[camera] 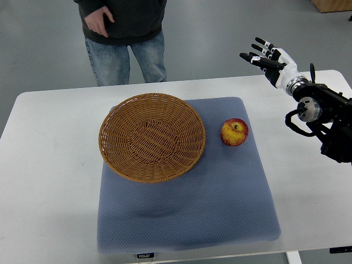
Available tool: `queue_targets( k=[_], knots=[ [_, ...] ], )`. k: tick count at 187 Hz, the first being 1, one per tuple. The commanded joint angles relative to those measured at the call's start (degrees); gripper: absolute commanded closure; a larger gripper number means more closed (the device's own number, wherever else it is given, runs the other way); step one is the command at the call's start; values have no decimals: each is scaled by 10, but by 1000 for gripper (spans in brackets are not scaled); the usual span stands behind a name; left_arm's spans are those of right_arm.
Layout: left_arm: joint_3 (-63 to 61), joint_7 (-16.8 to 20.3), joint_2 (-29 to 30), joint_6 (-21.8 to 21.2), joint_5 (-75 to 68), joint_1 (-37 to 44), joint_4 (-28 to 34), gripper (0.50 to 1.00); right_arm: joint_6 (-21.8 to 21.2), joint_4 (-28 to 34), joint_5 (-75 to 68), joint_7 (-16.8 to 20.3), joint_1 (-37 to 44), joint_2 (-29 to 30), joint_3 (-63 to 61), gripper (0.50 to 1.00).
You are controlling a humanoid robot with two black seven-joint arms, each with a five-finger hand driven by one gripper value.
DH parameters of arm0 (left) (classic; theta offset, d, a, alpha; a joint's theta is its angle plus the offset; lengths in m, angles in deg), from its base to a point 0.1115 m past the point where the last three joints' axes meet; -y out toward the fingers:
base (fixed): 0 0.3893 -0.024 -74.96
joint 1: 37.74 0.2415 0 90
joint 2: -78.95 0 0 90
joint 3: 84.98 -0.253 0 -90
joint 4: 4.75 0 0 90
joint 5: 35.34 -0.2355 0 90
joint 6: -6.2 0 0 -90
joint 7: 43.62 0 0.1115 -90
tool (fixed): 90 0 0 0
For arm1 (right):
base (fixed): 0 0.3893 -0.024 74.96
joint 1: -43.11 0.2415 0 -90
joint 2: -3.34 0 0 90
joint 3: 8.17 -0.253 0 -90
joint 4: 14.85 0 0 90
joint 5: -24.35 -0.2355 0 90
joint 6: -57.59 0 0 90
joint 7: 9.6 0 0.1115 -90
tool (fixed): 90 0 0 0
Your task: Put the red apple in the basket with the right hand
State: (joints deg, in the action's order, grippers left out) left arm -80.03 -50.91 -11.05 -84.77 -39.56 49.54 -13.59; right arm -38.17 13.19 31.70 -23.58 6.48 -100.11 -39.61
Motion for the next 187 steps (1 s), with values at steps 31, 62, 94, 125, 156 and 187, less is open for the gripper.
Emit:
queue_targets(
  k=[31, 62, 94, 125, 156, 187],
  knots=[
    [-1, 0, 0, 0, 0, 0, 0, 500, -3, 1, 2, 0, -1, 0, 10, 587],
    [0, 0, 0, 0, 0, 0, 0, 500, -7, 2, 9, 0, -1, 0, 13, 587],
    [0, 0, 0, 0, 0, 0, 0, 500, -19, 3, 51, 0, -1, 0, 13, 587],
    [0, 0, 0, 0, 0, 0, 0, 500, -108, 10, 127, -10, -5, -29, 13, 587],
    [0, 0, 0, 0, 0, 0, 0, 500, -168, 16, 201, -24, -5, -59, 14, 587],
    [0, 0, 0, 0, 0, 0, 0, 500, -200, 47, 316, -44, -8, -92, 15, 587]
  ],
)
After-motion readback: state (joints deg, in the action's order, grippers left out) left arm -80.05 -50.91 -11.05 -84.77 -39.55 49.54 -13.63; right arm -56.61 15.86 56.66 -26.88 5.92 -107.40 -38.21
